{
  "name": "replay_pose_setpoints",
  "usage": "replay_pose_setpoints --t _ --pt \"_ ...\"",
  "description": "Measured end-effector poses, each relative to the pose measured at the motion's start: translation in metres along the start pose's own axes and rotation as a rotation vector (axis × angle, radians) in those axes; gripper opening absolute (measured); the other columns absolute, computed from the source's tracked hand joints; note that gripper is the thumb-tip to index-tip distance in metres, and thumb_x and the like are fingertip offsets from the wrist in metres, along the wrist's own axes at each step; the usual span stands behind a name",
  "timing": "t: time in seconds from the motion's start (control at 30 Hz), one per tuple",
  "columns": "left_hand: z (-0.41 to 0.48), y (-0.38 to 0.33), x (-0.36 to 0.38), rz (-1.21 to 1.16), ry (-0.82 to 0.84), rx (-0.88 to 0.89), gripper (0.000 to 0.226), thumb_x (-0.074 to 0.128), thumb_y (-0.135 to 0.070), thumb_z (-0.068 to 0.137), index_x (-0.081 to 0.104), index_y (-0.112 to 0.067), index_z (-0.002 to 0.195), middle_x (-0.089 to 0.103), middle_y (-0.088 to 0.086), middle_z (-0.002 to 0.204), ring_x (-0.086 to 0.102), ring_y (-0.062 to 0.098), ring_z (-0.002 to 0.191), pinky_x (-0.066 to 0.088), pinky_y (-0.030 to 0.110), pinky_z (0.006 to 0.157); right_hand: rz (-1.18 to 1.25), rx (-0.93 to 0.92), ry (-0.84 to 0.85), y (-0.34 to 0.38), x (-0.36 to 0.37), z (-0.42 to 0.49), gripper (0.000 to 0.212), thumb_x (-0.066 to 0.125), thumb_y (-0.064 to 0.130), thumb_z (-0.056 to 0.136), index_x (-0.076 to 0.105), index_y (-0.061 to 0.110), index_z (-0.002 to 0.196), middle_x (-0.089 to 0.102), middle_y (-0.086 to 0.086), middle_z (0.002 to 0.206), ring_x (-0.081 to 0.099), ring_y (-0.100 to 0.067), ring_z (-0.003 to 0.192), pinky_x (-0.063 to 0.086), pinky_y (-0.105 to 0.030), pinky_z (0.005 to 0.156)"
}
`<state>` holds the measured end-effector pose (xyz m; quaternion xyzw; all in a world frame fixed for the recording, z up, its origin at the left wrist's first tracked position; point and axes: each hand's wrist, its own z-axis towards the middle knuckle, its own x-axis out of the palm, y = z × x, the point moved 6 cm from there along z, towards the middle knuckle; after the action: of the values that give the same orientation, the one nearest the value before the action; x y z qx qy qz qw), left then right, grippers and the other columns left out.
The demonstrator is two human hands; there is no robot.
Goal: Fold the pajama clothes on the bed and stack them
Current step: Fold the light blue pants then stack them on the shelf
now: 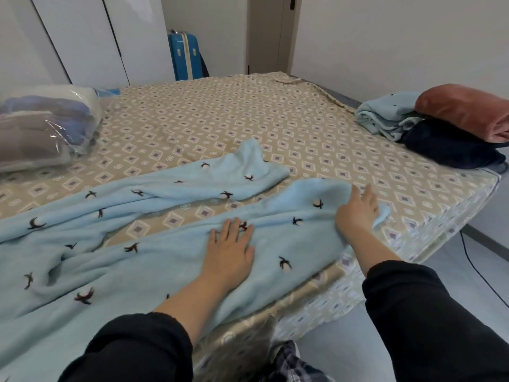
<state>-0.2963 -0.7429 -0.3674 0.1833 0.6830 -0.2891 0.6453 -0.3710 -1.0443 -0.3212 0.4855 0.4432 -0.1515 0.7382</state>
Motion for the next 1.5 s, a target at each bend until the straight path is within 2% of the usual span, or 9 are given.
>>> replay_pose_setpoints --t 0.23,0.47,0.6,0.73,0.87,0.97,1.17,1.33,1.5 --pt "-0.010 0.000 -0.001 0.011 -0.144 0.032 0.058 0.017 -0.041 0.096 0.019 -0.029 0.153 -0.007 0.003 0.162 -0.013 0.020 0.148 -0.006 0.047 0.117 -0.147 -0.082 0.139 0.024 0.019 0.047 0.045 0.030 0.022 0.104 0.031 0.009 0.147 0.027 -0.013 0.153 0.038 -0.035 0.134 0.039 -0.044 0.100" --pt "-0.011 0.000 -0.002 -0.027 -0.174 0.053 0.056 0.026 -0.038 0.098 0.021 -0.028 0.153 -0.007 0.001 0.162 -0.014 0.017 0.148 -0.012 0.044 0.116 -0.065 0.192 0.269 0.015 0.027 0.081 0.033 0.054 0.017 0.090 0.054 -0.005 0.113 0.062 -0.018 0.082 0.061 -0.033 0.074 0.047 -0.036 0.065" --pt "-0.013 -0.001 -0.006 -0.090 -0.209 0.047 0.060 0.023 -0.038 0.092 0.032 -0.025 0.150 0.002 0.003 0.162 -0.004 0.020 0.149 -0.008 0.043 0.117 0.366 0.264 -0.130 0.013 -0.003 0.094 0.043 0.051 0.017 0.093 0.041 0.008 0.134 0.052 -0.013 0.124 0.055 -0.034 0.114 0.044 -0.038 0.086" --pt "-0.010 0.003 0.000 -0.021 -0.158 -0.007 0.064 0.019 -0.043 0.092 0.017 -0.028 0.154 -0.007 0.002 0.162 -0.010 0.019 0.148 -0.012 0.040 0.116 0.242 0.281 0.042 0.017 0.023 0.077 0.074 0.045 0.022 0.096 -0.002 0.010 0.153 -0.002 -0.010 0.161 0.017 -0.034 0.144 0.021 -0.045 0.116" --pt "-0.007 0.004 0.004 -0.004 -0.148 -0.019 0.068 0.015 -0.044 0.088 0.014 -0.029 0.154 -0.005 0.002 0.162 -0.009 0.019 0.148 -0.008 0.041 0.117 -0.081 -0.271 0.003 0.062 0.041 0.029 0.063 0.039 0.023 0.098 0.009 0.011 0.153 0.005 -0.013 0.160 0.008 -0.030 0.147 0.007 -0.044 0.118" --pt "-0.008 0.005 0.005 0.004 -0.151 -0.023 0.069 0.015 -0.044 0.087 0.013 -0.028 0.154 -0.003 0.002 0.163 -0.007 0.019 0.149 -0.006 0.042 0.118 -0.252 -0.840 0.367 0.075 0.083 -0.037 0.052 0.033 0.036 0.102 0.026 0.020 0.151 0.025 -0.006 0.157 0.022 -0.023 0.144 0.012 -0.044 0.114" --pt "-0.005 0.006 0.008 -0.033 -0.106 -0.014 0.064 0.025 -0.041 0.096 0.005 -0.026 0.155 -0.007 0.001 0.162 -0.010 0.018 0.148 -0.007 0.041 0.118 -0.626 -0.229 0.293 0.037 0.057 0.005 0.059 0.013 0.044 0.101 0.002 0.021 0.154 -0.006 -0.002 0.162 -0.007 -0.022 0.148 -0.004 -0.059 0.115" --pt "-0.006 0.008 0.008 -0.040 -0.065 -0.027 0.065 0.026 -0.041 0.098 0.000 -0.022 0.155 -0.011 0.002 0.162 -0.011 0.017 0.148 -0.008 0.041 0.117 -0.441 -0.565 0.384 0.064 0.087 -0.089 0.061 0.010 0.055 0.097 0.004 0.032 0.153 -0.002 0.002 0.162 -0.003 -0.020 0.148 -0.005 -0.055 0.114" --pt "-0.011 0.012 0.005 -0.076 0.180 -0.002 0.064 0.022 -0.048 0.101 -0.006 -0.024 0.154 -0.019 -0.002 0.160 -0.019 0.016 0.146 -0.010 0.041 0.117 -0.465 -0.438 0.452 0.055 0.081 -0.093 0.060 0.011 0.054 0.098 0.000 0.033 0.153 -0.007 0.005 0.162 -0.005 -0.019 0.148 -0.007 -0.053 0.116"
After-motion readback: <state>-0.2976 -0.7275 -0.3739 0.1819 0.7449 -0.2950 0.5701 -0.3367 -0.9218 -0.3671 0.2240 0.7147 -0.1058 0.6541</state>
